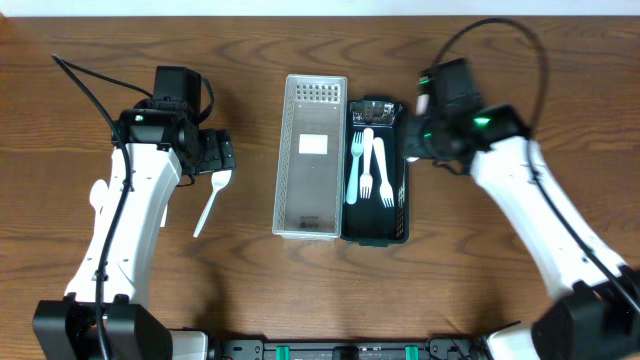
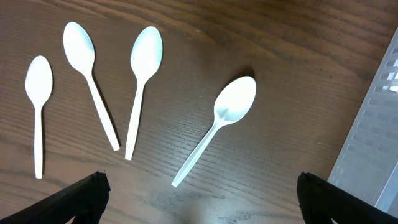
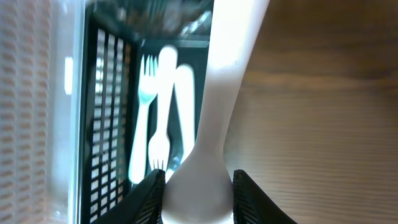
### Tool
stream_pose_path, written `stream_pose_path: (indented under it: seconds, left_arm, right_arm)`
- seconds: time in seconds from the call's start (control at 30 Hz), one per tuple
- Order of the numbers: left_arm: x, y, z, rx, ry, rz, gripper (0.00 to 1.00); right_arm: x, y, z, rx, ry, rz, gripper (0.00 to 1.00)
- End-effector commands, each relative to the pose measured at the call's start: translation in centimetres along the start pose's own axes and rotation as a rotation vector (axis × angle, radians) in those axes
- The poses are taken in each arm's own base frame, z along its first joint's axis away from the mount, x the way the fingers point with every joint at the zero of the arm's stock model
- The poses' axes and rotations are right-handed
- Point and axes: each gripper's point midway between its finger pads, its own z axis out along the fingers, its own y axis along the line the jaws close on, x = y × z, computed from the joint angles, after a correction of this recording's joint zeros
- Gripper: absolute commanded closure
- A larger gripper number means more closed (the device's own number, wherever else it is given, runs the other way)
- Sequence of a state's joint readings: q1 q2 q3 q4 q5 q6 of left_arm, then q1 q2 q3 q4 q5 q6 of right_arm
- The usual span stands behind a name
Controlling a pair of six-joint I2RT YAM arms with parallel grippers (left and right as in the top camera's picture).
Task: Pack container
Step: 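Place the spoon into the black tray and open the right gripper, then lift the right gripper away and move the left arm toward the spoons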
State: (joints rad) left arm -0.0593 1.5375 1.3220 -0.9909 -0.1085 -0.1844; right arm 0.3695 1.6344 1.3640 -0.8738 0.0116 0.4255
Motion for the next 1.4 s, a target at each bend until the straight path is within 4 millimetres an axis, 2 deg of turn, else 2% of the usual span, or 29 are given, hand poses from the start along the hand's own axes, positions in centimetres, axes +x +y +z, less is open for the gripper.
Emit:
stream_pose_path:
  seconds: [0.0,0.17,0.37,0.4,0.47,0.53,0.67,0.77,0.87,0.97,1.1,1.2,1.27,1.37]
  left_arm:
    - [-0.6,0.3,-0.8,-0.002,-0.028,-0.022,0.02]
    - [-0.6,0.3,-0.8,-0.002,-0.027,-0.021,0.02]
    - [-0.6,0.3,-0.8,-0.002,-0.028,-0.021,0.02]
    - [-0.6,0.3,-0.8,-0.002,-0.027,-0.021,0.02]
    - [-0.6,0.3,-0.8,-0.002,-0.027,-0.021,0.02]
    - [-0.6,0.3,-0.8,-0.003,-0.027,-0.021,0.02]
    - [-0.5,0.4,-0.8,-0.004,-0.023,0.008,0.02]
    - [0.5,0.7,-1.3,-0.013,0.015,0.057,0.02]
    - [1.3,1.0,-2.0,-0.020,0.049,0.068,0.02]
    - [1.4,1.1,-2.3,-0.022,0.057,0.069,0.02]
    - [1.2,0.9,-1.8,-0.021,0.053,0.069,0.02]
    - [1.1,0.7,-0.3,-0.020,0.052,0.080,0.02]
    - [1.3,0.5,0.8,-0.023,0.070,0.107,0.02]
    - [2.1,0.5,2.7,-0.030,0.121,0.177,0.02]
  right_arm:
    - [2.1,1.0,3.2,0.055,0.081,-0.024,0.66]
    - [4.8,1.8,6.9,0.089,0.190,-0.073,0.66]
    - [4.8,2.0,7.6,0.090,0.192,-0.078,0.65]
    - [4.7,2.0,7.6,0.088,0.189,-0.080,0.60]
    - [4.6,2.1,7.7,0.084,0.182,-0.080,0.42]
    - [4.2,2.3,7.7,0.075,0.168,-0.101,0.40]
    - [2.0,2.6,6.6,0.053,0.112,-0.144,0.37]
    - [-1.0,2.5,4.4,0.051,0.045,-0.137,0.36]
    - [-4.3,1.3,1.4,0.067,-0.038,-0.093,0.36]
    - [-7.0,-1.1,-1.7,0.085,-0.109,-0.026,0.36]
    - [-8.3,-6.8,-4.0,0.138,-0.139,0.125,0.34]
    - [-7.4,-12.2,-4.2,0.202,-0.084,0.256,0.31]
    - [-6.2,-14.8,-3.9,0.232,-0.039,0.312,0.30]
    - [-4.6,-17.4,-3.1,0.268,0.019,0.364,0.30]
